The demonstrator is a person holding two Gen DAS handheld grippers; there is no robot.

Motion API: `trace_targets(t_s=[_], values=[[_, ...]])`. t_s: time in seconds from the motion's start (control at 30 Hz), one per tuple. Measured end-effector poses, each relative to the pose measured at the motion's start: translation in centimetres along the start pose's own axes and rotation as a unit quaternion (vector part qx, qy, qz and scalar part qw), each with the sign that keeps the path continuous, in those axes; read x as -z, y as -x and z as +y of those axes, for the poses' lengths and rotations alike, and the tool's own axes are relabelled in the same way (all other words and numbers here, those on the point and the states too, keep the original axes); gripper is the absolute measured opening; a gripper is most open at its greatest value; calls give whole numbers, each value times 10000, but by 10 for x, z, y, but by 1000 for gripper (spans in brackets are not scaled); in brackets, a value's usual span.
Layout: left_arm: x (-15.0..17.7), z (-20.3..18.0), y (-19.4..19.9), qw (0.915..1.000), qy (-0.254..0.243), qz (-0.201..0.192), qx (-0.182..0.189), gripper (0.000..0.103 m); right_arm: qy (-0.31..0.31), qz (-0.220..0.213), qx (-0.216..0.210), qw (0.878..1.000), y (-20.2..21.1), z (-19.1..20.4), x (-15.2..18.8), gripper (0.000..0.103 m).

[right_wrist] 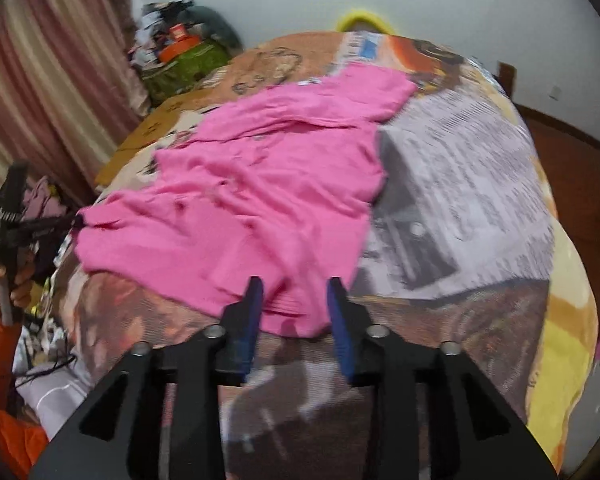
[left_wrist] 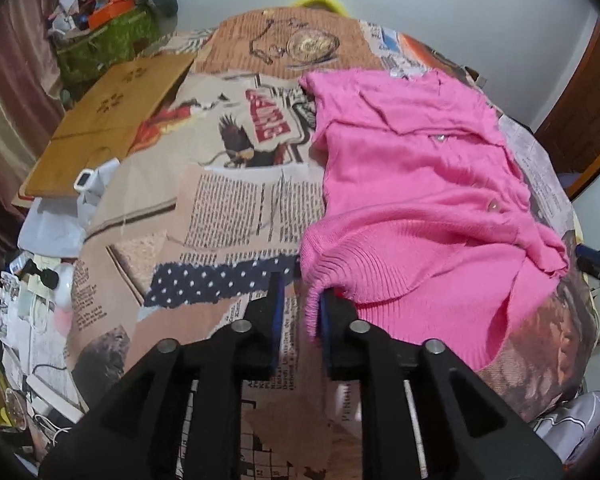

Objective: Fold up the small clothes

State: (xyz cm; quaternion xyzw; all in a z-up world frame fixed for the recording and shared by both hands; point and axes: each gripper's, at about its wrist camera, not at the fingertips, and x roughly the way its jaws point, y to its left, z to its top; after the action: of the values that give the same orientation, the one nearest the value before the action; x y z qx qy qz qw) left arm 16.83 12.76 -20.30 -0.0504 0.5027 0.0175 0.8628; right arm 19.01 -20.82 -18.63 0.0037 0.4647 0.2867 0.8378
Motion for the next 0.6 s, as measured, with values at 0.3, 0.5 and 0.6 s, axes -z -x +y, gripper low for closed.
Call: trace_targets(t_s=[0.3,0.5,0.6], values=[[-2,-18,23,9988,-288,-360,-141,45,628,397,28,9972,-44,29,3,33],[-3,-26,25,9981,-417,-431,-142,55,704,233,11,9972,-43,31,-2,8],[-2,-37,17,9976,-600,-351,-64,55,744,91,2,9972,-36,36,-5,5]])
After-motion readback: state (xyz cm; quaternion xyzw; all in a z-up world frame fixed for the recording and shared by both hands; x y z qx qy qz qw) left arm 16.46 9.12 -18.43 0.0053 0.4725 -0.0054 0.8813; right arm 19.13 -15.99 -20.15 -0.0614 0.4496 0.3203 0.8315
